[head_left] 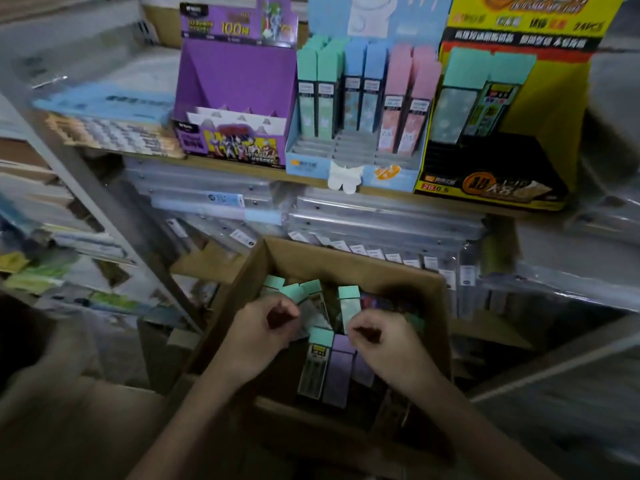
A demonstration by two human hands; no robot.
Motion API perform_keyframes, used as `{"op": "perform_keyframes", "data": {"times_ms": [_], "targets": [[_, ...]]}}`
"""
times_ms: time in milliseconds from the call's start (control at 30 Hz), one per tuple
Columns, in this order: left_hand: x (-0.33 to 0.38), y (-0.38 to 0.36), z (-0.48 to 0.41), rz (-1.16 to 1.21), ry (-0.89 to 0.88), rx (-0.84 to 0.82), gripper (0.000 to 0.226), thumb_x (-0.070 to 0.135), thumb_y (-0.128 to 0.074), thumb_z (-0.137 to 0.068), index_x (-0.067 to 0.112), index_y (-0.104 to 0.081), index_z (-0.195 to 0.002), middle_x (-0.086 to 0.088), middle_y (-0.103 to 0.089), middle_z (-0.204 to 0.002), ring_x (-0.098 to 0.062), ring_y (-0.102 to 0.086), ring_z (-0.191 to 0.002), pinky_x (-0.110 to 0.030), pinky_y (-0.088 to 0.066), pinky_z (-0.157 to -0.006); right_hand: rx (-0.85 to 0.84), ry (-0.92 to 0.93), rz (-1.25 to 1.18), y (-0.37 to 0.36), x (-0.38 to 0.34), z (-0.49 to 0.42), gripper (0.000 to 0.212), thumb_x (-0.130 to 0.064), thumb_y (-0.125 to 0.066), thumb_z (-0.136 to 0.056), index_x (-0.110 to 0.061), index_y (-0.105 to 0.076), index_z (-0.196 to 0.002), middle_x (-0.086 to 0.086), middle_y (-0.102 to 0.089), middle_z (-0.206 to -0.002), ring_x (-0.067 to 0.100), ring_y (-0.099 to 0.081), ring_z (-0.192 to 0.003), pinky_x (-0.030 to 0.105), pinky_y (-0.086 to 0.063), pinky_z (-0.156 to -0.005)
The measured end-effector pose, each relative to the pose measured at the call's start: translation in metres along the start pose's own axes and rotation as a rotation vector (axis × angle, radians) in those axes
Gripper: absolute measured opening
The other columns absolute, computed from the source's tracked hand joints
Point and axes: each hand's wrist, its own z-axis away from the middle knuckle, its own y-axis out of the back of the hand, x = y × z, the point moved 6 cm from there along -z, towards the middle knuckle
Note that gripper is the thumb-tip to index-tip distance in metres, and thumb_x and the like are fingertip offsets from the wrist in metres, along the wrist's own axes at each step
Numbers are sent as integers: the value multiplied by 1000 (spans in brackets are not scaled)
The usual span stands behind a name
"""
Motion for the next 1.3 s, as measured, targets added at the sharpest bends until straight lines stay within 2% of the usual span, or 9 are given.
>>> {"op": "perform_keyframes", "data": {"times_ms": [133,233,367,467,633,700,867,1100,1300], "targets": [[-43,4,2,-111,200,-75,18,27,-83,-82,26,-68,-92,10,-71,-87,2,-64,-81,-16,-45,-66,-71,-93,77,-38,27,-8,6,-12,-68,-87,-14,-71,-92,-4,-70,-91,7,-64,-87,23,-51,-78],[-62,1,1,-152,348,-168,36,37,-81,-83,26,-58,-108,13,-63,-96,4,-57,-85,-14,-40,-60,-126,-210,130,-60,40,-19,24,-25,-77,-81,-18,-65,-101,-3,-65,-97,12,-61,-94,34,-53,-81],[-76,-7,-4,-46,510,-227,64,31,-82,-82,18,-41,-129,2,-60,-115,-13,-58,-103,-29,-47,-79,-116,-192,232,-76,41,-37,50,-38,-85,-68,-22,-60,-108,-7,-56,-99,18,-58,-102,36,-52,-82],[-84,-8,-7,-42,561,-252,76,36,-83,-81,13,-32,-133,0,-54,-116,-17,-53,-107,-30,-42,-86,-155,-183,425,-88,45,-48,71,-52,-84,-65,-22,-52,-121,1,-54,-120,23,-47,-117,39,-46,-95],[-89,-8,-13,9,545,-275,85,24,-84,-79,9,-36,-148,-4,-59,-131,-20,-56,-119,-34,-46,-98,-159,-179,463,-96,52,-59,71,-52,-82,-68,-20,-50,-123,3,-56,-123,25,-48,-117,39,-46,-92],[-83,-9,-16,71,505,-277,82,17,-84,-79,15,-42,-150,-4,-63,-134,-22,-58,-123,-39,-48,-107,-136,-174,429,-95,50,-63,61,-51,-79,-73,-21,-51,-118,1,-60,-117,24,-54,-112,38,-49,-87],[-72,-13,-26,39,492,-284,42,9,-70,-87,12,-62,-128,-12,-67,-124,-30,-63,-116,-39,-53,-97,-9,-175,464,-89,46,-75,50,-55,-66,-84,-20,-48,-114,2,-65,-108,24,-63,-103,35,-49,-74],[-99,-12,-24,245,754,-120,57,7,-72,-85,4,-46,-136,-13,-66,-123,-28,-64,-111,-46,-55,-98,45,-216,561,-89,40,-89,46,-61,-55,-91,-17,-53,-107,4,-69,-103,27,-67,-98,35,-48,-72],[-104,-15,-27,258,771,-93,43,7,-71,-90,2,-53,-128,-14,-69,-111,-24,-68,-93,-36,-61,-70,-33,-311,418,-96,45,-89,47,-57,-67,-81,-20,-62,-109,1,-66,-106,24,-64,-102,31,-51,-75]]}}
